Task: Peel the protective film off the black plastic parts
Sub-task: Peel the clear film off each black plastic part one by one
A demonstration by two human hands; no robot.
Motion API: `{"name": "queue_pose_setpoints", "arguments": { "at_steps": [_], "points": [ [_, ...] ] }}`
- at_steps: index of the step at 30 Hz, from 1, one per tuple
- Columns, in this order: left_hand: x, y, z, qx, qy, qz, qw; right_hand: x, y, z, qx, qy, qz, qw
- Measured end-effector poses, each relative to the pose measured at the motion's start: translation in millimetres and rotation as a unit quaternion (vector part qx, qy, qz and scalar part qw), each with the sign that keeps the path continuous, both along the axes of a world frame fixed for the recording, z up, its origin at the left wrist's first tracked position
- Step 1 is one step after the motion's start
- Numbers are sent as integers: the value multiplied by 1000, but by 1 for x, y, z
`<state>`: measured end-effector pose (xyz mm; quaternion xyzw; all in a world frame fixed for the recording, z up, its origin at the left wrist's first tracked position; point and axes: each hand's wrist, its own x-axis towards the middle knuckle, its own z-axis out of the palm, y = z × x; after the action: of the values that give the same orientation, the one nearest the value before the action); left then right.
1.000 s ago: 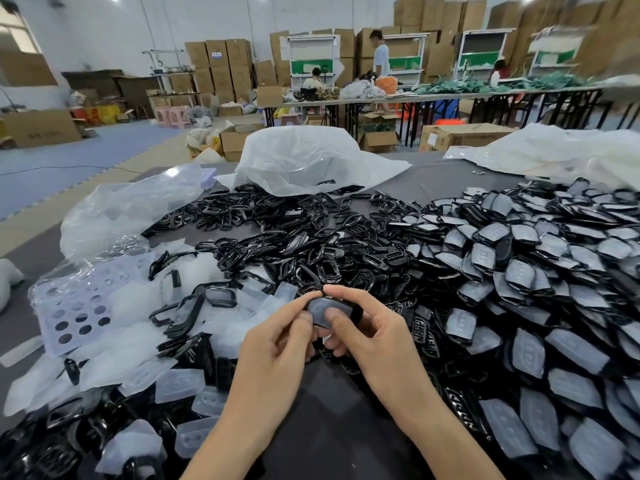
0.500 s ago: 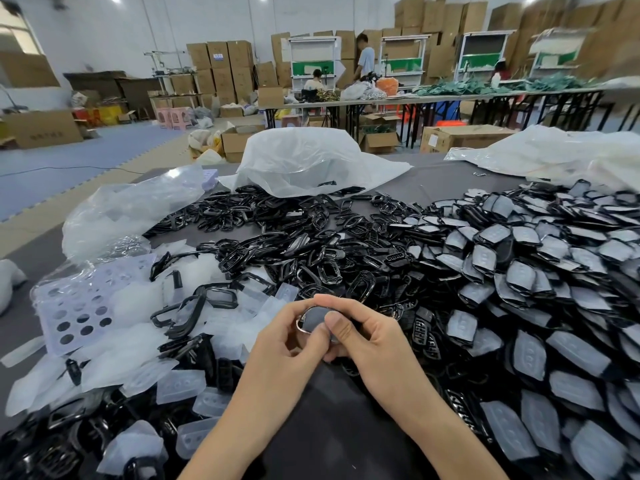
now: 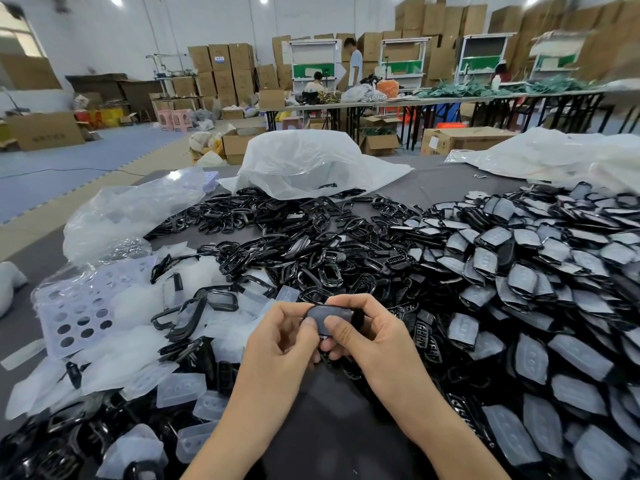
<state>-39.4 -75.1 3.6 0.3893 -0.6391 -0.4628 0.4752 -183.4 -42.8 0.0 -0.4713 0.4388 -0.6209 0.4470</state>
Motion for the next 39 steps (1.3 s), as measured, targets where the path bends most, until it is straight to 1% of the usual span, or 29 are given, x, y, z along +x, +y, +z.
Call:
{"name": "queue_pose_setpoints", "arguments": {
  "at_steps": [4, 11, 18, 23, 26, 30, 34, 39],
  "points": [
    [-1, 3, -1, -26, -42, -5, 999, -2, 0, -1, -4, 26, -5, 1000],
    [1, 10, -1, -80, -52, 7, 995, -3, 1, 0, -11, 21, -3, 1000],
    [1, 12, 1, -108, -77, 7, 991, 2, 1, 2, -23, 27, -15, 999],
    [1, 13, -2, -108, -86, -4, 990, 0, 3, 1, -12, 65, -6, 998],
    [-1, 11, -3, -105, -84, 18, 991, 1, 4, 2, -11, 79, 6, 997],
    [-2, 8, -2, -85, -75, 25, 993, 2, 6, 5, -9, 55, 18, 998],
    [-1, 10, -4, -94, -88, 33, 991, 3, 5, 5, -2, 43, 24, 999],
    [-3, 11, -2, -55, -48, -1, 997, 2, 6, 6, -7, 60, 12, 998]
  ]
}}
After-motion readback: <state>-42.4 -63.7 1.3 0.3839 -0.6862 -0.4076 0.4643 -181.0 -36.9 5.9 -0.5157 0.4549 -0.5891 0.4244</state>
